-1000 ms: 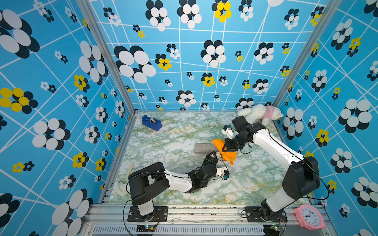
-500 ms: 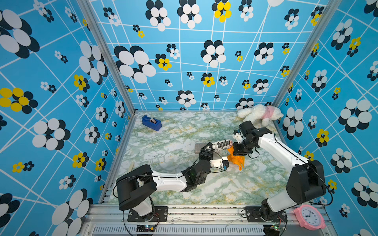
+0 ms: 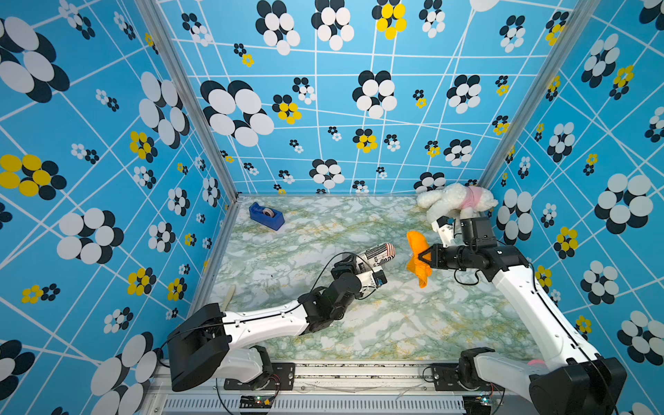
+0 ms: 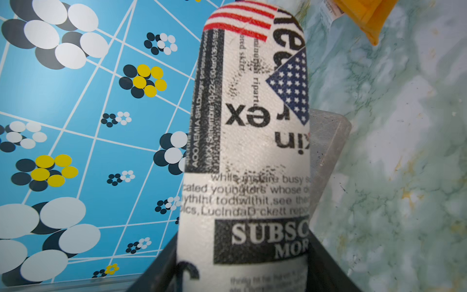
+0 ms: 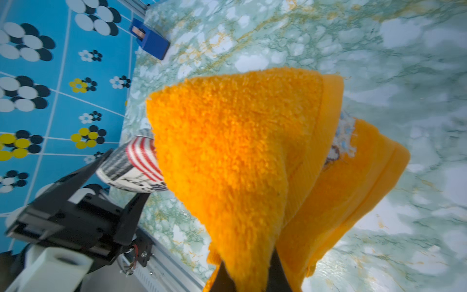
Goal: Wipe the eyeglass case
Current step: Wipe the dirt from the eyeglass case.
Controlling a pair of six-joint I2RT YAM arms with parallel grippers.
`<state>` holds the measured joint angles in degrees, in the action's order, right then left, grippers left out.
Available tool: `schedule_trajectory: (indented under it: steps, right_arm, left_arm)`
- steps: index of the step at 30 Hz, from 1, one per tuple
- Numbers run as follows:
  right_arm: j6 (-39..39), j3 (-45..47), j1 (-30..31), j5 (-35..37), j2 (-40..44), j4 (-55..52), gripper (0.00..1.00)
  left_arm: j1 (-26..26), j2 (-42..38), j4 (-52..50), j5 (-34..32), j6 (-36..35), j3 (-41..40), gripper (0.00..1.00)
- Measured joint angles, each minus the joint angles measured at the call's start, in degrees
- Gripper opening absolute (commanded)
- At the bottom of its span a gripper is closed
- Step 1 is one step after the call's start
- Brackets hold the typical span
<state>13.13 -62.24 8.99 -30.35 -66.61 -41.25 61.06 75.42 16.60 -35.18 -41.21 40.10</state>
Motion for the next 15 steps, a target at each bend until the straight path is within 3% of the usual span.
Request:
schedule_trajectory:
  steps: [7,15]
  right_arm:
    - [5.81,0.33,0.02,-14.19,0.92,10.03,0.0]
    - [9.11,1.92,1.25,-21.46,-2.97,16.39,0.0]
  left_arm:
    - [-0.83,-5.14,-6.91,5.01,7.3,0.76,0.19]
    - [-0.96,-5.27,-8.39,7.85,8.26,1.29,0.19]
